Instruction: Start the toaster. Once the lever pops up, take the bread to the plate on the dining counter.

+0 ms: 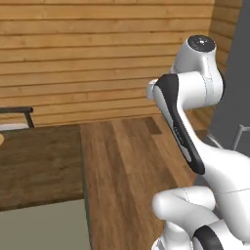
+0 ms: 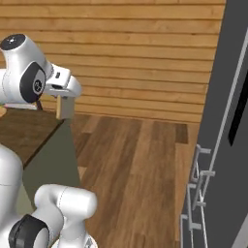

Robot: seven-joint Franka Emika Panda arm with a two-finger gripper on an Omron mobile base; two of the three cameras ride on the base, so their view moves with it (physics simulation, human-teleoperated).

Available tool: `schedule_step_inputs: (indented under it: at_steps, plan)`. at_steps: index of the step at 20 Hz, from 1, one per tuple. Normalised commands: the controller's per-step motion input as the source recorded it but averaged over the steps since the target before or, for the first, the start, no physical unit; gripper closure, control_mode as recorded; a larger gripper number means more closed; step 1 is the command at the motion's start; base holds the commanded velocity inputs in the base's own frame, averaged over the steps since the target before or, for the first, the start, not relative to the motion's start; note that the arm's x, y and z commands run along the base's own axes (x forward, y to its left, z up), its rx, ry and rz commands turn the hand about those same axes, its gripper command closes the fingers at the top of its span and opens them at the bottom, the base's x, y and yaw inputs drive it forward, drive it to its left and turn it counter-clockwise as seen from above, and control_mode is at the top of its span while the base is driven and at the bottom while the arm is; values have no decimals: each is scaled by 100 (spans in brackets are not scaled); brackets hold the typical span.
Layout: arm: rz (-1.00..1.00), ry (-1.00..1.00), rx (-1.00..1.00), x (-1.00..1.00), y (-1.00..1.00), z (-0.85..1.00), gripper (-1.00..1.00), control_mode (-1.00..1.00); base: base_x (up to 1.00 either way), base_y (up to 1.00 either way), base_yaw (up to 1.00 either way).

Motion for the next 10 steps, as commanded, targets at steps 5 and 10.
schedule_step_inputs:
  at_steps: [5, 10]
  plan:
    - [0, 0, 0, 0, 0, 0, 100, 100, 100, -38, 0]
    - [0, 0, 0, 0, 0, 0, 100, 100, 100, -9, 0]
